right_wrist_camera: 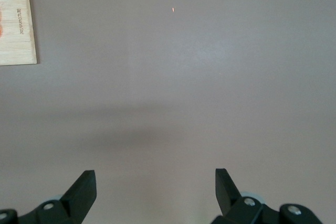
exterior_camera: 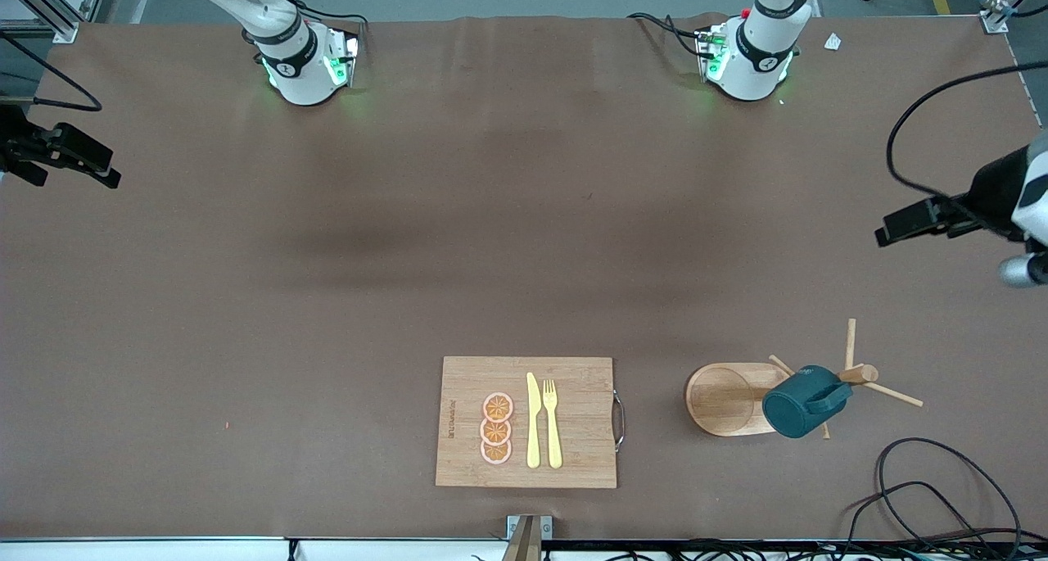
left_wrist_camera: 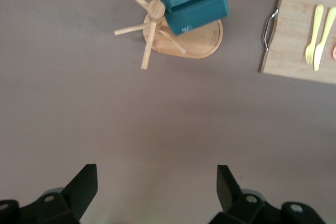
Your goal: Pass cup and hang on rack
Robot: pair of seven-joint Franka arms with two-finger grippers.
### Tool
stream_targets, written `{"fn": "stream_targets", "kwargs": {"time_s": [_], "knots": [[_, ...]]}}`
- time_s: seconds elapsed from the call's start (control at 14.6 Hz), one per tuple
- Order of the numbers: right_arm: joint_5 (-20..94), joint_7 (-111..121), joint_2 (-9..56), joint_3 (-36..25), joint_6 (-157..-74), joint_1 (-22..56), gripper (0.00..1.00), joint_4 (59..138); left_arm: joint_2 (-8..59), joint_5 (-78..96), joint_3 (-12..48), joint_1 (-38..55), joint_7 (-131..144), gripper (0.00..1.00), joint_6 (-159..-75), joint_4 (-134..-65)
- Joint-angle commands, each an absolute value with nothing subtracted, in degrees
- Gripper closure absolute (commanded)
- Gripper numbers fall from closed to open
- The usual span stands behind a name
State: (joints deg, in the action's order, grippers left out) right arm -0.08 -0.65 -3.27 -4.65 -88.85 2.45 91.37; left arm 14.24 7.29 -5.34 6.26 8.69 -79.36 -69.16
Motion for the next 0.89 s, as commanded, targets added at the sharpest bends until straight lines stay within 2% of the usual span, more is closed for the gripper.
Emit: {"fn": "stream_targets", "kwargs": {"time_s": [0.0,0.21,0.41,0.82], "knots": [[-1.0,-0.9,-4.0,-3.7,-88.9,1.5,0.0,91.8,4.7,5.1,-1.3,2.9,6.6,0.0,-80.4,-81.0],[-1.0,-0.9,-4.0,-3.7,-88.9,1.5,0.0,91.8,0.0,0.4,3.9,0.4,6.9,0.0,-80.9,-85.9],[-1.0,-0.9,-4.0,-3.7,-88.8,1.5,0.0,91.8,-6.3,0.4,5.3,-1.2,6.9,0.0,-85.5,-94.2],[-1.0,-0.9,-4.0,-3.7,-88.9,1.5,0.0,91.8,-7.2,0.0,7.6,-1.0,6.3,0.0,-84.5,-94.7]]}}
